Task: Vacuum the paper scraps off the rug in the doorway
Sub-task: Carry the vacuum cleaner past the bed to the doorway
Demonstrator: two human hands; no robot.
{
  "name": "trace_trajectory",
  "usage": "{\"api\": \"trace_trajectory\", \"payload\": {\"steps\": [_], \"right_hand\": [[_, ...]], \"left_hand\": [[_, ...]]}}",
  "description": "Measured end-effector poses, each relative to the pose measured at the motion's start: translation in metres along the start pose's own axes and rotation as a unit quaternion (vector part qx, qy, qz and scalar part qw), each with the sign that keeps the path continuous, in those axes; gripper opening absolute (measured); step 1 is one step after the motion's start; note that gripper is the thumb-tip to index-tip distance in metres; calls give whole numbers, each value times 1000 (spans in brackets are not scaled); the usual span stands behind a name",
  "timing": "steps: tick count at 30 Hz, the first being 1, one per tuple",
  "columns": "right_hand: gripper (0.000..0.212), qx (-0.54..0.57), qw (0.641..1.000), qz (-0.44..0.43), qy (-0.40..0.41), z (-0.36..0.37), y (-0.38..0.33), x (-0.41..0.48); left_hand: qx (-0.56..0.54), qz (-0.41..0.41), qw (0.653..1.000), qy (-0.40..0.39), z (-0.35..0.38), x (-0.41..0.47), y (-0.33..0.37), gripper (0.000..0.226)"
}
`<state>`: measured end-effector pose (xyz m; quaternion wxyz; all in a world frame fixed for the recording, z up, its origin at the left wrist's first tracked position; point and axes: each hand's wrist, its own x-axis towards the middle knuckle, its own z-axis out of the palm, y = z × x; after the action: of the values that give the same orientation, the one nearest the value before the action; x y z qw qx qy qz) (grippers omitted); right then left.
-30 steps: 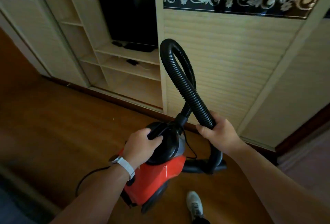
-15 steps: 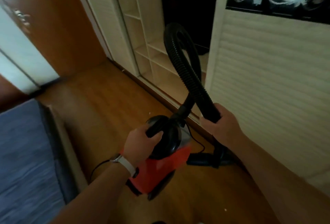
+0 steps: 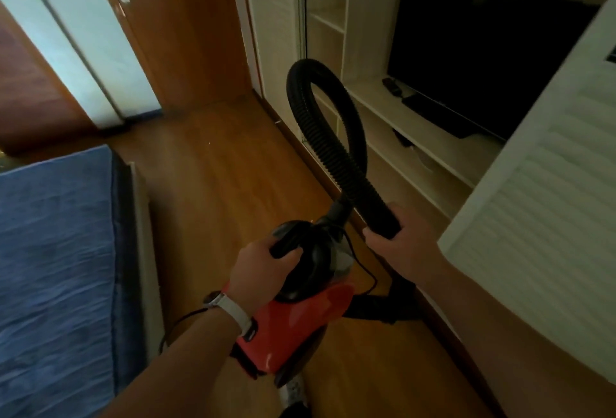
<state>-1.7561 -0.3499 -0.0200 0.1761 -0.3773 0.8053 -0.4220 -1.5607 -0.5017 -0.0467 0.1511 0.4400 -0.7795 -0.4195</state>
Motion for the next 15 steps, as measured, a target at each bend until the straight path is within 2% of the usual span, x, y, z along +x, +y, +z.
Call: {"api": "trace_trajectory", "payload": {"steps": [7,15], "right_hand": [[18,1,1000,1,-25,52,-40,117],[19,42,997,-18,-54,90,-71,230]], "left_hand": [[-6,-6,1000,8,-63,125,-5,18],[39,2,997,60,-116,225,-7,18]]}}
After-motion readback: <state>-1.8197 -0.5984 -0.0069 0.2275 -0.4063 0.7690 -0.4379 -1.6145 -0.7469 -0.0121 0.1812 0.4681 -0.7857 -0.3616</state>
